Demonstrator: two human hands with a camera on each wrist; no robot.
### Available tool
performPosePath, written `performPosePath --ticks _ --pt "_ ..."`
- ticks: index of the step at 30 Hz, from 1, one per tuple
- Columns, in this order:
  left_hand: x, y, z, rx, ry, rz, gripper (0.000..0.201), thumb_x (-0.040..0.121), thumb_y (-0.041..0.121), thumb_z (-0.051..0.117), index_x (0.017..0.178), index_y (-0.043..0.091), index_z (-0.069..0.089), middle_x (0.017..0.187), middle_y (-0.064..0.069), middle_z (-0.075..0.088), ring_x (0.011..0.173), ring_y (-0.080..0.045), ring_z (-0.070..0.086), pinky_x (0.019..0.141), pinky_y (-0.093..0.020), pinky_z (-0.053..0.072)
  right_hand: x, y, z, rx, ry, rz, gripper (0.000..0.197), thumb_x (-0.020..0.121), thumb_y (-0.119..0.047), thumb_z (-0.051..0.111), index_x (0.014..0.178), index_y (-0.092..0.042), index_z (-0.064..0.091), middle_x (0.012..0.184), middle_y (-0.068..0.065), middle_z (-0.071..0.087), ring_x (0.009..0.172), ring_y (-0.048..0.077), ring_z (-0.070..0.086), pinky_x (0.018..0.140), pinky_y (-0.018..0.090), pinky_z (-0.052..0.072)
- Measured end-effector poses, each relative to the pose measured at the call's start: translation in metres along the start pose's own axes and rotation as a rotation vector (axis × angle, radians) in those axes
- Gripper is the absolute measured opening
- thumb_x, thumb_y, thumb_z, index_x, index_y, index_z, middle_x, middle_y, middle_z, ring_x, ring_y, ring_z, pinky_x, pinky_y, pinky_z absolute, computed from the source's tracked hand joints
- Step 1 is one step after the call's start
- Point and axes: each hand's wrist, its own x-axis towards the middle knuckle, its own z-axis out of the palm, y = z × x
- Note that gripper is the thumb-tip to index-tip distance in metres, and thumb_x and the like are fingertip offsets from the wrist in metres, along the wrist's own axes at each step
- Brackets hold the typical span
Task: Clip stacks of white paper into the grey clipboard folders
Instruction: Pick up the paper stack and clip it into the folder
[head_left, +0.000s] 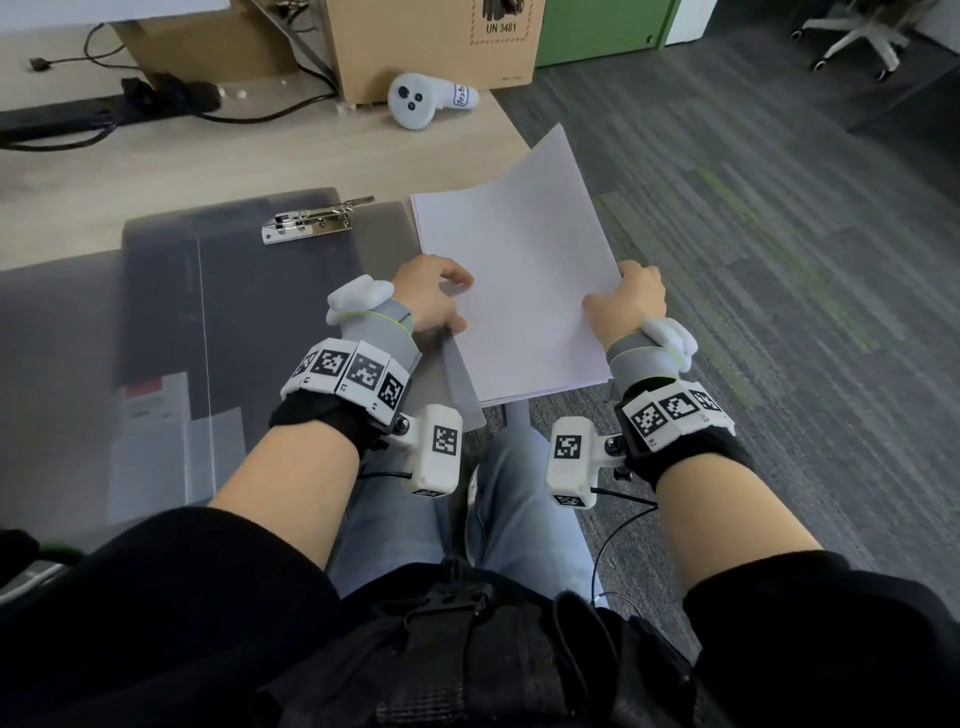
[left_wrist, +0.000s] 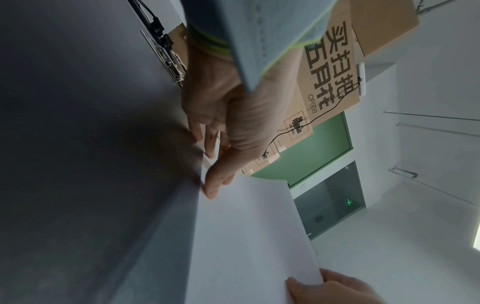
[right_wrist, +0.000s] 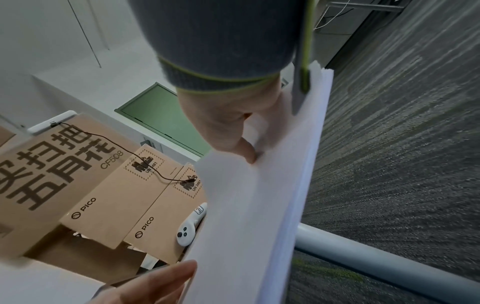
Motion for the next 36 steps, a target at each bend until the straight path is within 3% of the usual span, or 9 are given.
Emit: performPosePath --ticks 7,11,15,17,20,23,26,30,36 --pt "0.000 0.004 -0.005 -0.202 -0.004 0.021 0.056 0.076 0.004 0.071 0.129 0.011 0.053 0.136 -0.006 0.054 0.130 -0.019 0.047 0.093 -0.015 0.035 -0.011 -0.017 -0.024 0.008 0.082 -0.079 0.034 0.090 -0.008 0.043 0.124 -0.007 0.047 0.118 0.019 0.061 0.103 0.039 0.058 0.071 0.033 0.034" --pt "0.006 0.013 -0.010 -0.494 0.191 -0.021 0.069 0.083 0.011 0.065 0.142 0.006 0.031 0.149 -0.010 0.039 0.138 -0.021 0.037 0.113 -0.032 0.032 -0.018 -0.039 -0.048 0.051 0.241 -0.238 0.032 0.093 -0.008 0.039 0.124 -0.009 0.044 0.094 0.016 0.059 0.081 0.035 0.050 0.068 0.034 0.033" --pt "-0.001 0.032 -0.025 -0.805 0.274 0.064 0.040 0.083 0.017 0.061 0.120 0.011 0.045 0.112 -0.003 0.061 0.100 -0.016 0.061 0.084 -0.023 0.050 -0.021 -0.046 -0.061 0.291 0.366 -0.417 0.025 0.092 -0.006 0.039 0.115 -0.002 0.049 0.065 0.005 0.047 0.058 0.027 0.040 0.057 0.029 0.030" --pt "-0.007 0.039 -0.037 -0.916 0.372 0.110 0.019 0.084 0.015 0.060 0.100 0.019 0.052 0.094 0.001 0.063 0.084 -0.015 0.061 0.073 -0.023 0.050 -0.024 -0.046 -0.062 0.428 0.386 -0.489 0.017 0.091 -0.004 0.040 0.104 0.000 0.051 0.055 -0.004 0.038 0.045 0.009 0.034 0.048 0.028 0.025" --pt "-0.017 0.045 -0.056 -1.097 0.504 0.188 0.011 0.077 0.010 0.058 0.081 0.020 0.054 0.082 -0.001 0.061 0.080 -0.019 0.057 0.072 -0.027 0.046 -0.030 -0.052 -0.061 0.588 0.325 -0.534 0.009 0.090 0.001 0.043 0.089 -0.009 0.044 0.056 -0.009 0.036 0.044 0.005 0.032 0.045 0.013 0.027" --pt "-0.034 0.047 -0.077 -1.158 0.621 0.205 0.010 0.070 0.008 0.057 0.074 0.015 0.052 0.077 -0.004 0.057 0.075 -0.020 0.053 0.066 -0.025 0.043 -0.038 -0.063 -0.050 0.756 0.202 -0.538 0.014 0.084 0.000 0.051 0.091 -0.011 0.044 0.070 -0.014 0.049 0.054 -0.008 0.046 0.059 0.005 0.038" --pt "-0.057 0.034 -0.092 -1.162 0.694 0.228 0.009 0.062 0.009 0.052 0.069 0.016 0.049 0.074 -0.003 0.054 0.078 -0.020 0.047 0.070 -0.028 0.038 -0.045 -0.075 -0.032 0.907 0.012 -0.491 0.023 0.075 -0.006 0.056 0.095 -0.014 0.050 0.084 -0.007 0.060 0.077 0.006 0.058 0.076 0.022 0.049" --pt "-0.084 0.000 -0.092 -1.098 0.739 0.171 0.007 0.064 0.012 0.050 0.065 0.018 0.046 0.068 0.003 0.053 0.077 -0.019 0.046 0.074 -0.029 0.037 -0.054 -0.081 -0.002 0.973 -0.281 -0.381 0.026 0.077 -0.005 0.068 0.100 -0.014 0.059 0.089 0.000 0.067 0.080 0.013 0.064 0.075 0.022 0.052" --pt "-0.105 -0.030 -0.089 -1.039 0.766 0.074 0.004 0.066 0.018 0.050 0.064 0.021 0.048 0.067 0.008 0.053 0.072 -0.012 0.049 0.077 -0.024 0.038 -0.070 -0.098 0.023 0.993 -0.350 -0.309 0.017 0.082 -0.004 0.069 0.093 -0.016 0.064 0.087 -0.002 0.069 0.079 0.013 0.066 0.077 0.024 0.054"
